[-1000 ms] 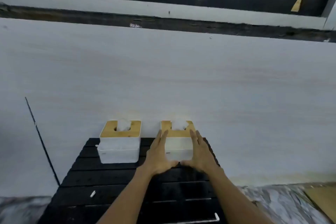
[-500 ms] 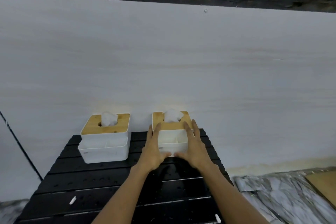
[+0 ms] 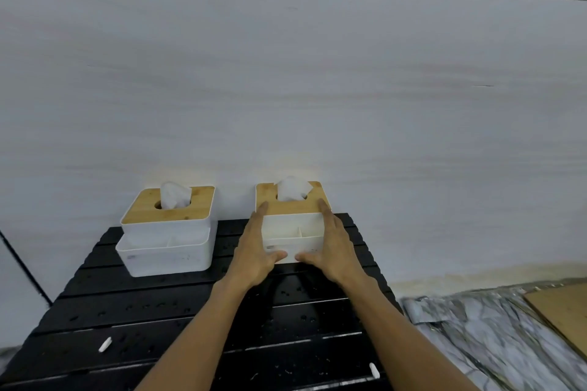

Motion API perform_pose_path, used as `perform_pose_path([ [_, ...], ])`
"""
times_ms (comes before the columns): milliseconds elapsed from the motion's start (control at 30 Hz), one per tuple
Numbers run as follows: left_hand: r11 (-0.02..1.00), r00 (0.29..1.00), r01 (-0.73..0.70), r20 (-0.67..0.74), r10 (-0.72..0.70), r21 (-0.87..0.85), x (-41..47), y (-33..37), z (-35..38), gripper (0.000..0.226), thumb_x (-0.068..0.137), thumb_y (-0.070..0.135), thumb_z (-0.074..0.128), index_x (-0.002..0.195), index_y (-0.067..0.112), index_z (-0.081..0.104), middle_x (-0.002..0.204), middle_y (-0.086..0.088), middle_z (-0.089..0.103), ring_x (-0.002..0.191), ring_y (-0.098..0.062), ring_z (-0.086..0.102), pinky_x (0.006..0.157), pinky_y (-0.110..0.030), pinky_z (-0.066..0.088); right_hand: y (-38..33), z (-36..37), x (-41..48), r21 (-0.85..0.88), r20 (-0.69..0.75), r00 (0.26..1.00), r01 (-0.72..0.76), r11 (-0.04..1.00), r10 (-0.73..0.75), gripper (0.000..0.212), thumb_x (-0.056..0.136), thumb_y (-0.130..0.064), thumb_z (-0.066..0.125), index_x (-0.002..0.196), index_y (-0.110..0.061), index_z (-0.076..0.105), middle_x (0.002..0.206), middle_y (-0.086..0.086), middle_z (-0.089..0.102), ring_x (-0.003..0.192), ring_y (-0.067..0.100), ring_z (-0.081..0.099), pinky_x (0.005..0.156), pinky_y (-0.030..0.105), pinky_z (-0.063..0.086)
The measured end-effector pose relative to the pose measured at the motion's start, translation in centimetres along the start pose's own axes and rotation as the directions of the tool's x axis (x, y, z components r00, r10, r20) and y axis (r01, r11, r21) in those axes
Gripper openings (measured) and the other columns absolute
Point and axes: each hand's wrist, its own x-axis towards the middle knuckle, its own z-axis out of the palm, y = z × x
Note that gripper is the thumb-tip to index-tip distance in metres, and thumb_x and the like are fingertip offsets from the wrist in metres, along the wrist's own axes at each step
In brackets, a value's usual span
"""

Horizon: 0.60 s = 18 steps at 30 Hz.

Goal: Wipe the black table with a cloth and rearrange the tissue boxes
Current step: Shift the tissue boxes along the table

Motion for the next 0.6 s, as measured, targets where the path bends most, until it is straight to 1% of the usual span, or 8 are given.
perform_pose_path([
  [133,1.000,1.000,0.009,-0.008,-0.009,-0.007,0.0,0.2,0.0,0.107,0.075,0.017,0.083,0.154,0.035,0.013,0.159,0.004,0.027,0.143,-0.016,0.030,0.117,-0.038,0.029,0.0,-0.1,-0.1,0.028,-0.007,1.000,0.004,1.000,-0.004,0.125,0.068,-0.035,0.088,0.159,-0.033,0.003,0.153,0.006,0.034,0.132,0.025,0.046,0.097,0.036,0.042],
  [267,1.000,1.000,0.001,-0.025,-0.001,0.004,-0.1,0.9,0.2,0.106,0.075,0.014,0.083,0.155,0.032,0.015,0.156,0.003,0.032,0.140,-0.016,0.034,0.111,-0.030,0.031,0.0,-0.4,-0.2,0.048,-0.014,1.000,0.014,0.999,-0.013,0.122,0.069,-0.032,0.088,0.158,-0.031,0.005,0.150,0.006,0.036,0.129,0.025,0.046,0.095,0.034,0.042],
  [333,1.000,0.999,-0.007,-0.035,0.007,-0.005,-0.1,1.4,0.4,0.106,0.075,0.014,0.083,0.154,0.033,0.015,0.157,0.003,0.031,0.141,-0.016,0.033,0.112,-0.030,0.031,0.0,-0.9,-0.3,0.051,-0.029,0.999,0.023,0.998,-0.022,0.121,0.069,-0.030,0.088,0.159,-0.031,0.005,0.150,0.005,0.036,0.130,0.024,0.046,0.095,0.034,0.043],
  [433,0.999,0.999,-0.030,-0.042,0.029,-0.025,0.0,2.7,1.1,0.106,0.075,0.013,0.084,0.154,0.032,0.016,0.154,0.003,0.034,0.138,-0.016,0.036,0.109,-0.027,0.033,0.7,-2.3,-0.3,0.044,-0.050,0.998,0.031,0.999,-0.028,0.120,0.070,-0.028,0.088,0.159,-0.031,0.006,0.149,0.006,0.037,0.132,0.025,0.044,0.091,0.029,0.038],
  [500,0.998,0.998,-0.050,-0.050,0.048,-0.040,0.2,3.8,2.0,0.104,0.075,0.013,0.083,0.154,0.031,0.017,0.152,0.004,0.036,0.133,-0.014,0.039,0.105,-0.026,0.034,1.3,-3.5,-0.2,0.025,-0.064,0.998,0.025,0.999,-0.023,0.121,0.069,-0.029,0.088,0.159,-0.031,0.007,0.152,0.006,0.035,0.134,0.026,0.044,0.093,0.030,0.037],
  [600,0.996,0.997,-0.060,-0.056,0.056,-0.069,0.3,5.1,3.7,0.102,0.075,0.012,0.082,0.153,0.033,0.019,0.147,0.007,0.038,0.125,-0.009,0.041,0.098,-0.024,0.036,2.4,-5.2,-0.2,0.004,-0.070,0.998,-0.003,1.000,0.004,0.123,0.068,-0.030,0.090,0.159,-0.031,0.007,0.156,0.006,0.033,0.136,0.027,0.044,0.098,0.035,0.040],
])
